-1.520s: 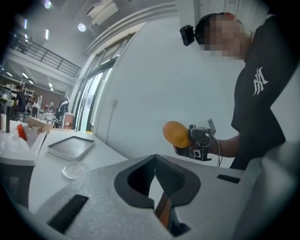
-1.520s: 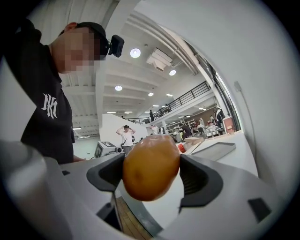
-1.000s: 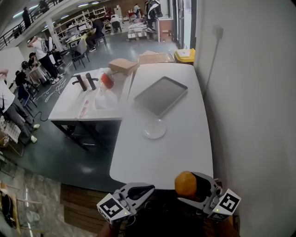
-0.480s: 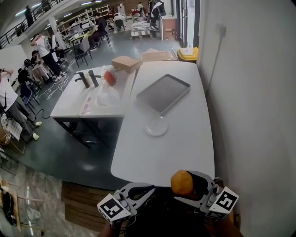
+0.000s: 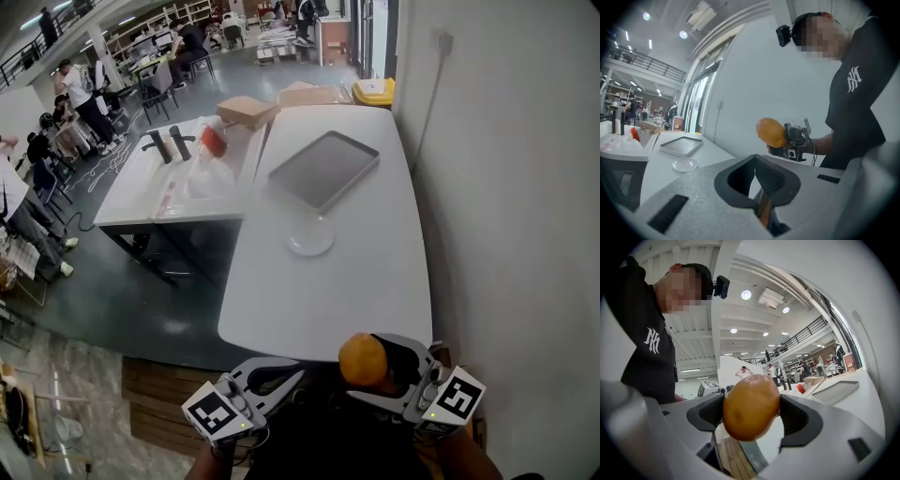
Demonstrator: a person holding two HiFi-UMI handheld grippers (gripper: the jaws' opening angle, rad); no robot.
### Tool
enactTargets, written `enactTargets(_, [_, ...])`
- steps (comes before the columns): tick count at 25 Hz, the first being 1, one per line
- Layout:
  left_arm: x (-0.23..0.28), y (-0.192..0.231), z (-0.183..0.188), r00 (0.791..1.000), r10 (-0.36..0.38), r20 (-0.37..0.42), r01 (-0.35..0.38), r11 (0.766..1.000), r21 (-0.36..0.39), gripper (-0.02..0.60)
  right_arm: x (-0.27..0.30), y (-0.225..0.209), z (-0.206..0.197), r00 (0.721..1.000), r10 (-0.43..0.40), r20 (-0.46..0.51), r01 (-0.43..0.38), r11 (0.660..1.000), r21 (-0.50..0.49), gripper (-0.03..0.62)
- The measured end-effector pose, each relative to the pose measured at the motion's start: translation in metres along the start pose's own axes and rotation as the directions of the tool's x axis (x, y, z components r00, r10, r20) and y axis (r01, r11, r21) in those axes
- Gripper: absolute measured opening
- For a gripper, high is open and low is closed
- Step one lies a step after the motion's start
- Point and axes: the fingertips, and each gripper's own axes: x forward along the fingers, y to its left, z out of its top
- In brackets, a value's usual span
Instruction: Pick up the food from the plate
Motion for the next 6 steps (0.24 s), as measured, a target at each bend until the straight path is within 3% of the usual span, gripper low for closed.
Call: enactTargets(6, [-0.0036,-0.0049,-0.0074,1.000,-0.023,-0.009,0.023,1.000,0.005,0.005,0.0072,0.0024,-0.0080,1.000,0.011,-0.009,-0.011,1.000,0.005,0.367])
